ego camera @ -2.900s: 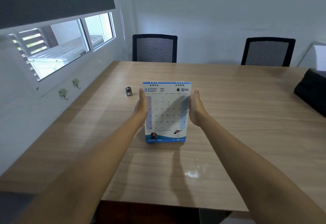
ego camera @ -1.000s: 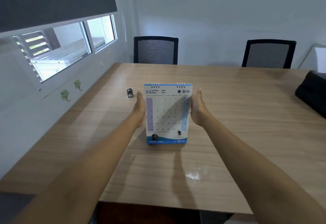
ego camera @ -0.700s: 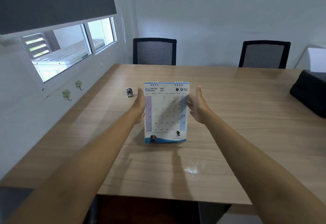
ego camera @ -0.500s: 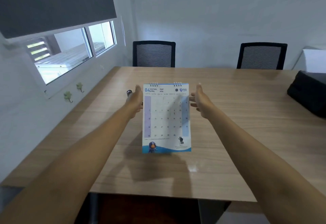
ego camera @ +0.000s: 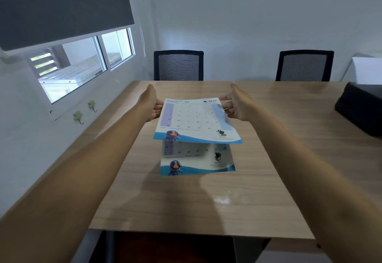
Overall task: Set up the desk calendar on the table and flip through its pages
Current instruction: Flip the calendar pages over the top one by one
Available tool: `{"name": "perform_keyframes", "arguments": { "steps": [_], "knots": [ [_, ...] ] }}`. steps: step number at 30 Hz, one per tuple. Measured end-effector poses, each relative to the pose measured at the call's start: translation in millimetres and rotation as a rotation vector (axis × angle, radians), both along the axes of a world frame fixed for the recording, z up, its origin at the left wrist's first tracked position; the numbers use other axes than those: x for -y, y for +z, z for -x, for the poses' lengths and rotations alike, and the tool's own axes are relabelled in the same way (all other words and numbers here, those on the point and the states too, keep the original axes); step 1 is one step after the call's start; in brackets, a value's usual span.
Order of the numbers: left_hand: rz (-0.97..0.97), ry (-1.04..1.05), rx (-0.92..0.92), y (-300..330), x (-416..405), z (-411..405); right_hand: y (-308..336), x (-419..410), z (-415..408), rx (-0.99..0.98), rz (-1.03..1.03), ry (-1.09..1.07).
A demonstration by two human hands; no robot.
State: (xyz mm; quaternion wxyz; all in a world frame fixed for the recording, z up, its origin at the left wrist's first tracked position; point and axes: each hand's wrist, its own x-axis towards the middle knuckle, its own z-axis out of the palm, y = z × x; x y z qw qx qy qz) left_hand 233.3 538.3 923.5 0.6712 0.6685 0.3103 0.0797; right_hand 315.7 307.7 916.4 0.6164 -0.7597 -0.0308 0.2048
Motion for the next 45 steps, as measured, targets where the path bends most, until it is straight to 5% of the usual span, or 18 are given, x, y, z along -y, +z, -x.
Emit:
{"name": "perform_keyframes", "arguments": {
  "steps": [5,9,13,21,27,33,39,45],
  "knots": [
    [-0.024,0.006,0.045,5,-6,-2,13,-8,-5,-0.037,-0.076,-0.055],
    [0.236,0.002,0.172,11,-13,-6,28,-9,-6,-0.08,-0.286,-0.085],
    [0.042,-0.022,0.184,10,-1,-13,19,-19,1,-0.023,-0.363,-0.112],
    [-0.705,-0.26,-0.015,-14,13,-23,-32,-47,-1,0.482,0.236,0.175],
    [-0.843,-0.311,-0.052,-39,1,-34,-50,-45,-11,0.519,0.573,0.167],
    [-0.619,-0.226,0.042,-45,4,-39,-60,-54,-16,0.532,0.384,0.02],
    [-0.125,-0.088,0.035,-70,14,-17,-87,-52,-14,-0.048,-0.084,-0.148],
    [0.047,-0.14,0.024,-72,26,2,-82,-44,4,-0.044,-0.143,-0.11]
  ]
}}
